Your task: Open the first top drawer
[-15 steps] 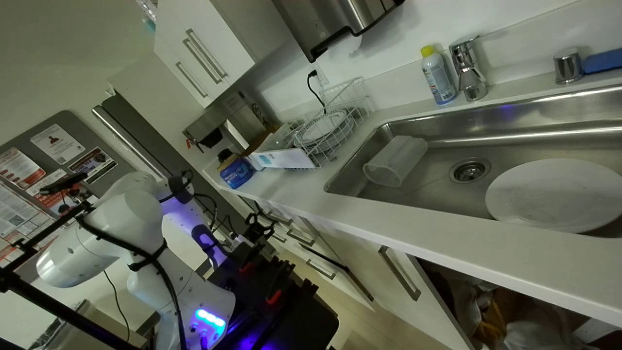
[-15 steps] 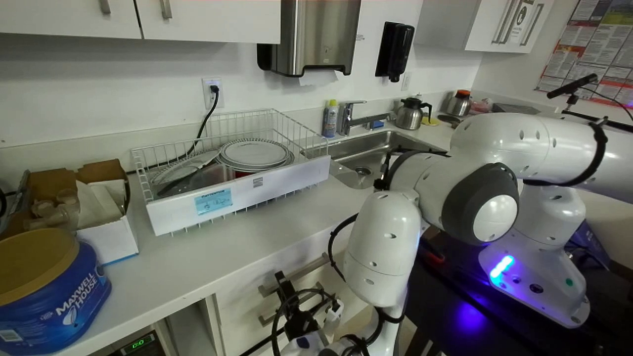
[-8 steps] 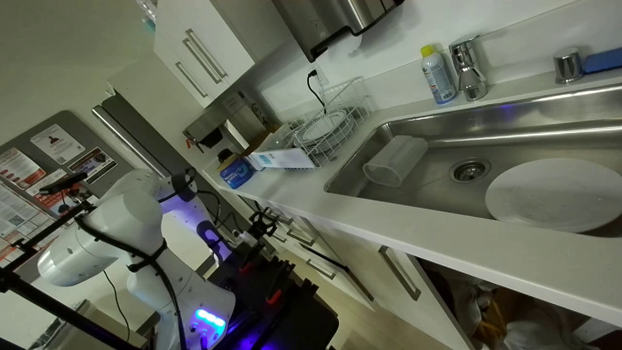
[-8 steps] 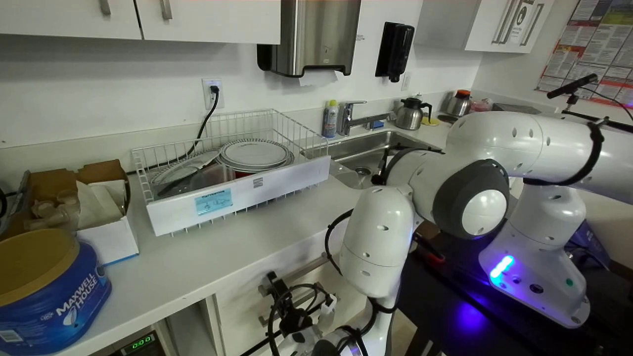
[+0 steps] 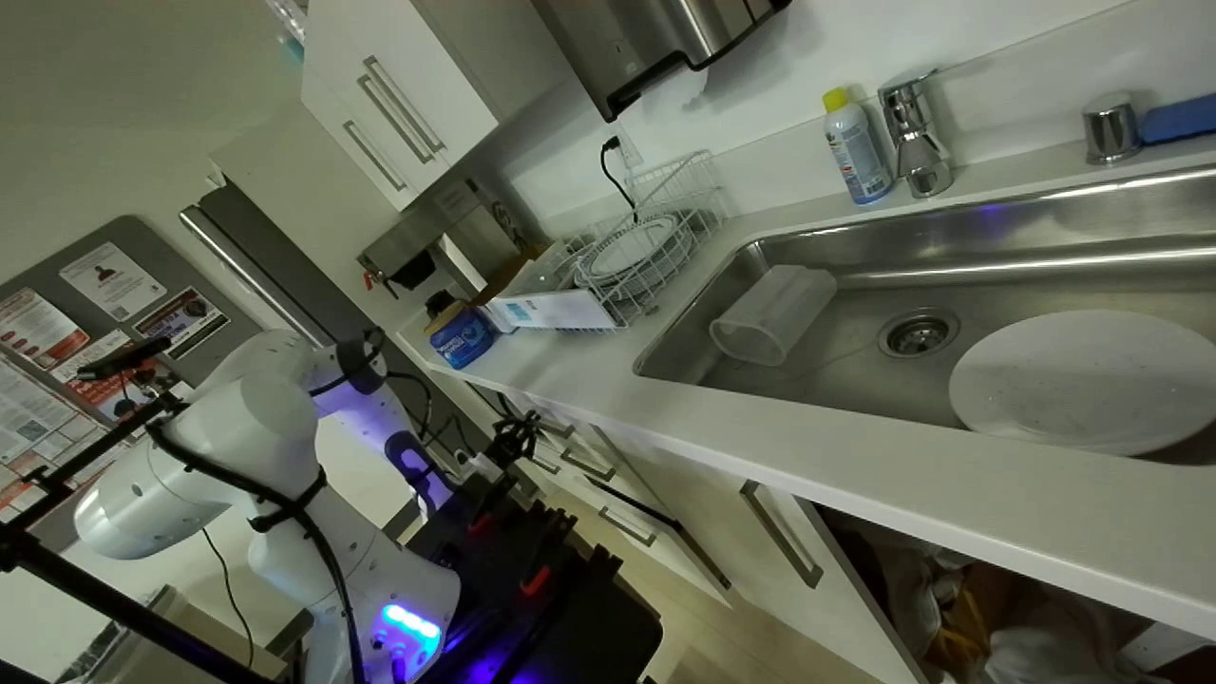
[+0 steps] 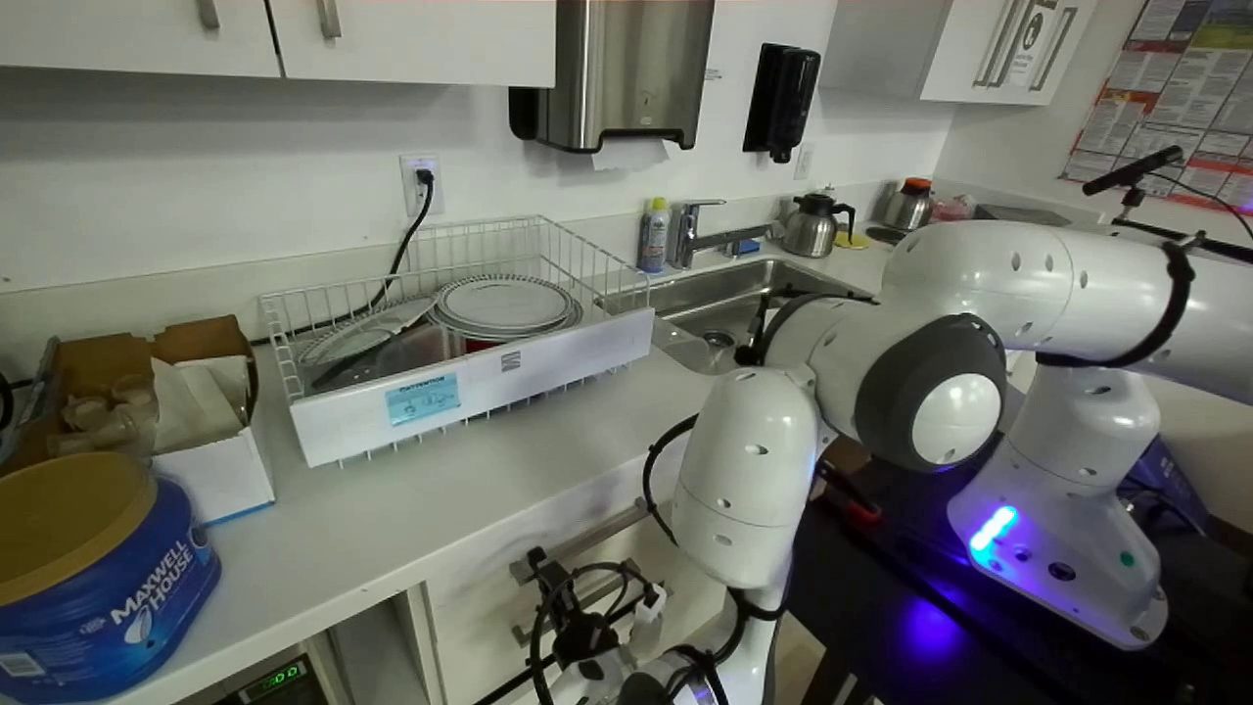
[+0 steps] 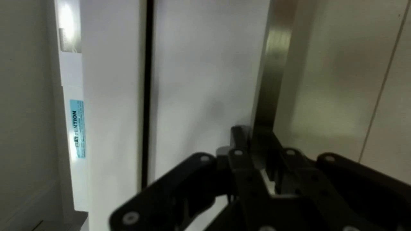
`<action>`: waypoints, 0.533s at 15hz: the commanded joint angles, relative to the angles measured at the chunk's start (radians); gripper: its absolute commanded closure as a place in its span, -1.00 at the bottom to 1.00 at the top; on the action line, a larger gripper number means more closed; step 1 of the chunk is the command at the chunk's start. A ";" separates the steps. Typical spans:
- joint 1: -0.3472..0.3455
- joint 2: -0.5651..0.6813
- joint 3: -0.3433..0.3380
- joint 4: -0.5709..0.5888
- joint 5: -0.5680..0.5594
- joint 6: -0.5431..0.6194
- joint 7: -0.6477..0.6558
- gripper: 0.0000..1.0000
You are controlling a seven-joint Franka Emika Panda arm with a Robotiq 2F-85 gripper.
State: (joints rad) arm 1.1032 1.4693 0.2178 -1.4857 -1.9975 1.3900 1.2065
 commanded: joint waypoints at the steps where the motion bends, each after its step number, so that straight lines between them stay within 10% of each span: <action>1: -0.015 0.000 0.031 0.013 0.016 -0.014 0.012 0.92; 8: 0.041 0.000 0.109 0.000 0.131 -0.092 0.022 0.92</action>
State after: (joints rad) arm 1.1068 1.4691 0.2908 -1.4770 -1.9303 1.3471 1.2271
